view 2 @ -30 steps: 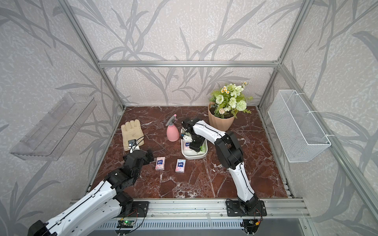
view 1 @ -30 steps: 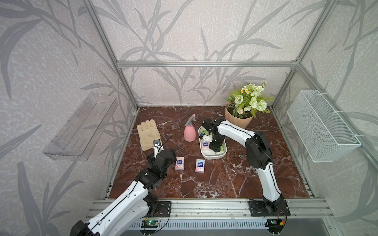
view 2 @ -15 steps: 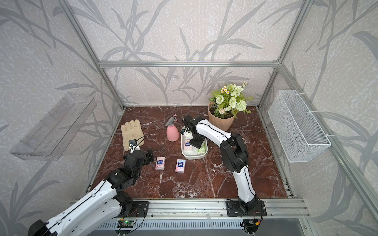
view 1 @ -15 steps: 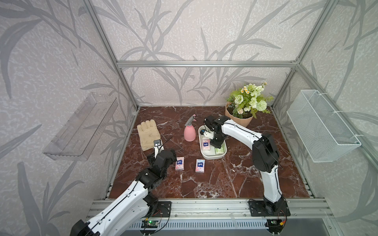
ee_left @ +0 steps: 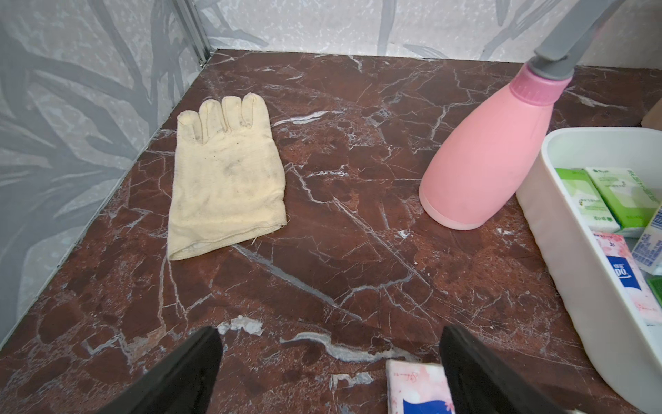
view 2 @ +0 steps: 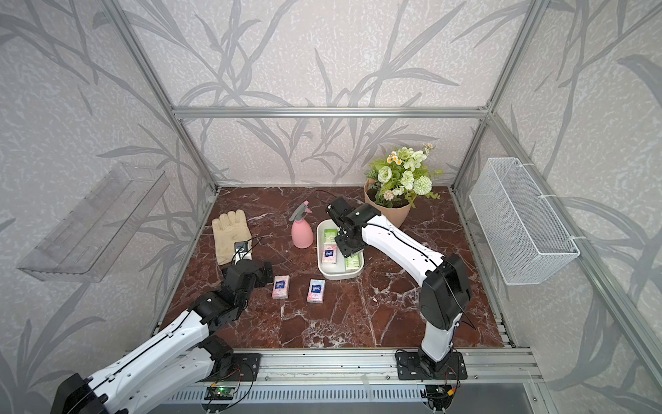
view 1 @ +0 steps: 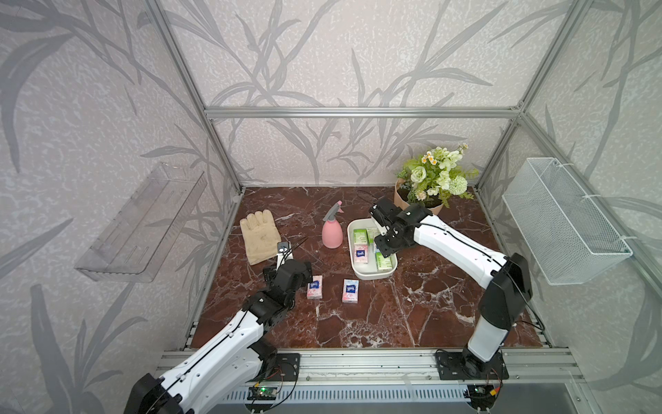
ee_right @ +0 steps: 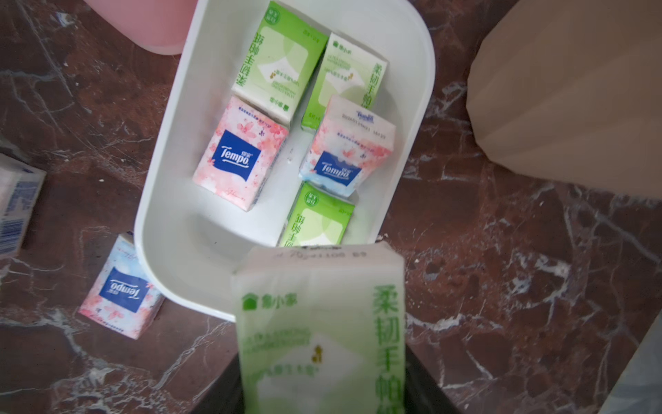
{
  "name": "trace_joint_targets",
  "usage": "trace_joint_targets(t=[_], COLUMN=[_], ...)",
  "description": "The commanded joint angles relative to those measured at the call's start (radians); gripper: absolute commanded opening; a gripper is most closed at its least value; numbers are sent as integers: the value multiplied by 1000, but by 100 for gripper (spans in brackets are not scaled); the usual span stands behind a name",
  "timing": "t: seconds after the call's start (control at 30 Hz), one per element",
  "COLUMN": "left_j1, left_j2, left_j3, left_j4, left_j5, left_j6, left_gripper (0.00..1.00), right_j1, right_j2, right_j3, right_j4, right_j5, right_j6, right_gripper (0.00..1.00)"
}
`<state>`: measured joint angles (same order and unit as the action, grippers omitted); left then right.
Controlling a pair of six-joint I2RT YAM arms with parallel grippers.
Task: Take the pocket tissues out of the storage box
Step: Pick up the pocket tissues from the storage box, then place the pocket tissues at the center of the board.
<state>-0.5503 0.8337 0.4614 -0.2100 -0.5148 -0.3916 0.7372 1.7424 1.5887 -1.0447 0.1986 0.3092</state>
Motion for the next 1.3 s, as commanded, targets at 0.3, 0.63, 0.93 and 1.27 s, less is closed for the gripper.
trace_joint_targets(t=[0.3, 0.63, 0.93, 1.27], left_j1=[7, 9, 10, 9], left_j2=[65, 81, 68, 68], left_j3=[36, 43, 42, 39], left_j4=[73, 80, 66, 60], left_j5=[113, 135, 116, 94], left_j6=[7, 7, 11, 13], left_gripper=[100, 100, 100, 100], right_j1=[201, 245, 240, 157], right_j2=[-228, -203, -87, -12], right_j3=[-365, -526, -556, -551], right_j4=[102, 268, 358, 379], right_j5=[73, -25, -57, -61], right_j6=[651, 731, 711, 619], right_gripper=[54, 55, 56, 57])
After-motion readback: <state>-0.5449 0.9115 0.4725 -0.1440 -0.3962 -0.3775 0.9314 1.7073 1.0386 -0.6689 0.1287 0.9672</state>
